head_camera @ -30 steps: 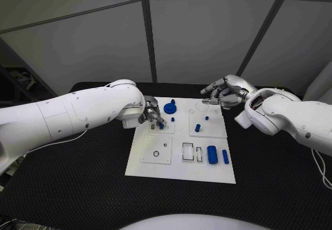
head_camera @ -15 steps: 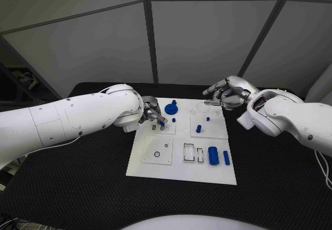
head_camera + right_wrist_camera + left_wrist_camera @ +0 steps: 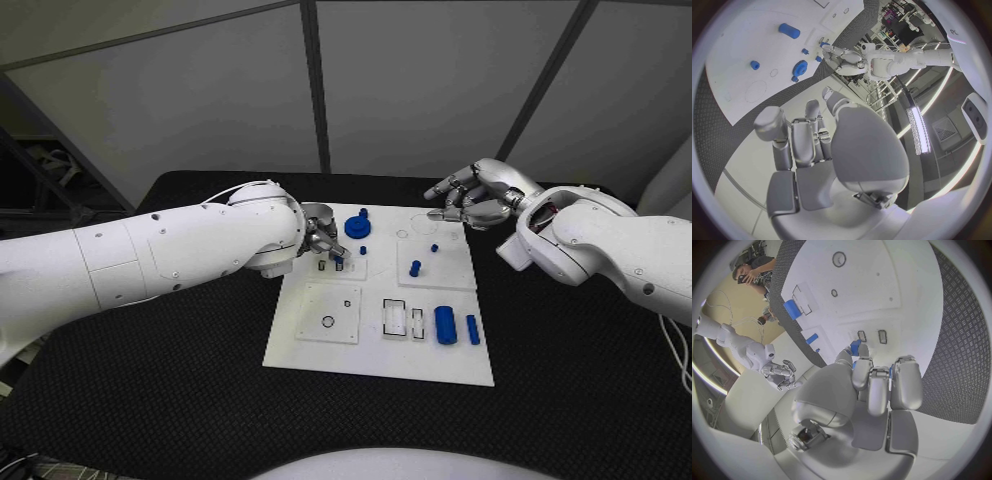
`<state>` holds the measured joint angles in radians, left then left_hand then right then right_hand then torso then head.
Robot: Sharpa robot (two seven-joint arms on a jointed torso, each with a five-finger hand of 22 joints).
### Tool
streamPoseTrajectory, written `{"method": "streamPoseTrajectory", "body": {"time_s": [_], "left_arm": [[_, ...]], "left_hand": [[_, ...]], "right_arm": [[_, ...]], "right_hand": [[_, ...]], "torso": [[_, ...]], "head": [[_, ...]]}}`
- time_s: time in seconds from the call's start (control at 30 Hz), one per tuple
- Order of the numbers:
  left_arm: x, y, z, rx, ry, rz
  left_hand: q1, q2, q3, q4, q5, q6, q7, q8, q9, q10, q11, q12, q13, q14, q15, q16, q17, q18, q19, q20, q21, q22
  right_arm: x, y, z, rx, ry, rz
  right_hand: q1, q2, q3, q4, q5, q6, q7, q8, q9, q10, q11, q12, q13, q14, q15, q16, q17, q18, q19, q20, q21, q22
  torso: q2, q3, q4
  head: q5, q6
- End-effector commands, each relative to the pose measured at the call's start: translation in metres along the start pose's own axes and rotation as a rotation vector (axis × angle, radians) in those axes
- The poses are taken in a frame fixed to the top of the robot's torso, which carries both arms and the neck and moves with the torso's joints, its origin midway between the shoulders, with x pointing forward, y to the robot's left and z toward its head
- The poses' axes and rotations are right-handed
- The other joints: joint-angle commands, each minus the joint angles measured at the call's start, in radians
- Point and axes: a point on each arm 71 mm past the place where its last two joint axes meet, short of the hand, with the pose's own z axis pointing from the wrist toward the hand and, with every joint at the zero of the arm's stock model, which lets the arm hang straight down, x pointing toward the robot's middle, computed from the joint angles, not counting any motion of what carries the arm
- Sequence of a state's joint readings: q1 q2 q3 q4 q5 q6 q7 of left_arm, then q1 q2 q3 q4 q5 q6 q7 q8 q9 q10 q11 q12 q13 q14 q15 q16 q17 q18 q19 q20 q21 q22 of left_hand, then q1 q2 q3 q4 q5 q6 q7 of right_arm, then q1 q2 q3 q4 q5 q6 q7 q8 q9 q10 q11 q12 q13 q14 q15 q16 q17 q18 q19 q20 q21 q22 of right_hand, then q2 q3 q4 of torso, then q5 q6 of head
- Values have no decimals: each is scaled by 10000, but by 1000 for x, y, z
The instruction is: Assemble the parts on the task board
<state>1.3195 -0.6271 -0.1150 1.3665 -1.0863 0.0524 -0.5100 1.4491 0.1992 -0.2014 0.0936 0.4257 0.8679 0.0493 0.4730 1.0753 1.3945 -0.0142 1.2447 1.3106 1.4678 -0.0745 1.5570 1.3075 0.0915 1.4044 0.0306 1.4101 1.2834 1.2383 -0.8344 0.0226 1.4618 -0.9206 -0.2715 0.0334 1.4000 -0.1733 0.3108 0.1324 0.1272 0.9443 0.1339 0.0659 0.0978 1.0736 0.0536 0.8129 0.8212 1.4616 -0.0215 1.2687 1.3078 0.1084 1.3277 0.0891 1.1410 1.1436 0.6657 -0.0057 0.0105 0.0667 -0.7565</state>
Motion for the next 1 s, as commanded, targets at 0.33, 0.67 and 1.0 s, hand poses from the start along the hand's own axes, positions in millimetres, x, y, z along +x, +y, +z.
{"method": "streamPoseTrajectory", "body": {"time_s": [0.33,0.67,1.0], "left_arm": [[2,-1,2,-130,422,695],[5,-3,3,-127,633,829],[5,-3,3,-196,674,852]], "left_hand": [[494,396,660,-731,31,157,-70,34,7,49,-114,-63,1087,1000,-78,59,2550,-288,67,1,20,-9],[477,404,674,-739,36,166,-69,35,2,48,-112,-70,1081,1002,-76,63,2554,-288,66,1,18,-10],[444,419,696,-745,45,175,-66,35,-4,51,-108,-73,1074,1001,-74,61,2553,-287,61,2,12,-17]], "right_arm": [[0,2,1,-107,75,-129],[1,3,1,-110,100,-131],[1,3,2,-107,136,-169]], "right_hand": [[-104,44,-11,88,50,-57,41,-24,-8,-76,9,-36,-25,254,14,-76,430,-52,-77,-7,-51,-11],[-104,44,-11,88,50,-57,41,-24,-8,-76,9,-36,-25,254,14,-76,430,-52,-77,-7,-51,-11],[-109,44,-12,94,50,-62,42,-23,-9,-72,9,-22,-17,256,16,-63,441,-54,-74,-5,-39,4]], "torso": [[-2,1,15],[-5,3,8],[0,2,14]], "head": [[-23,-71],[-24,-97],[-6,-136]]}}
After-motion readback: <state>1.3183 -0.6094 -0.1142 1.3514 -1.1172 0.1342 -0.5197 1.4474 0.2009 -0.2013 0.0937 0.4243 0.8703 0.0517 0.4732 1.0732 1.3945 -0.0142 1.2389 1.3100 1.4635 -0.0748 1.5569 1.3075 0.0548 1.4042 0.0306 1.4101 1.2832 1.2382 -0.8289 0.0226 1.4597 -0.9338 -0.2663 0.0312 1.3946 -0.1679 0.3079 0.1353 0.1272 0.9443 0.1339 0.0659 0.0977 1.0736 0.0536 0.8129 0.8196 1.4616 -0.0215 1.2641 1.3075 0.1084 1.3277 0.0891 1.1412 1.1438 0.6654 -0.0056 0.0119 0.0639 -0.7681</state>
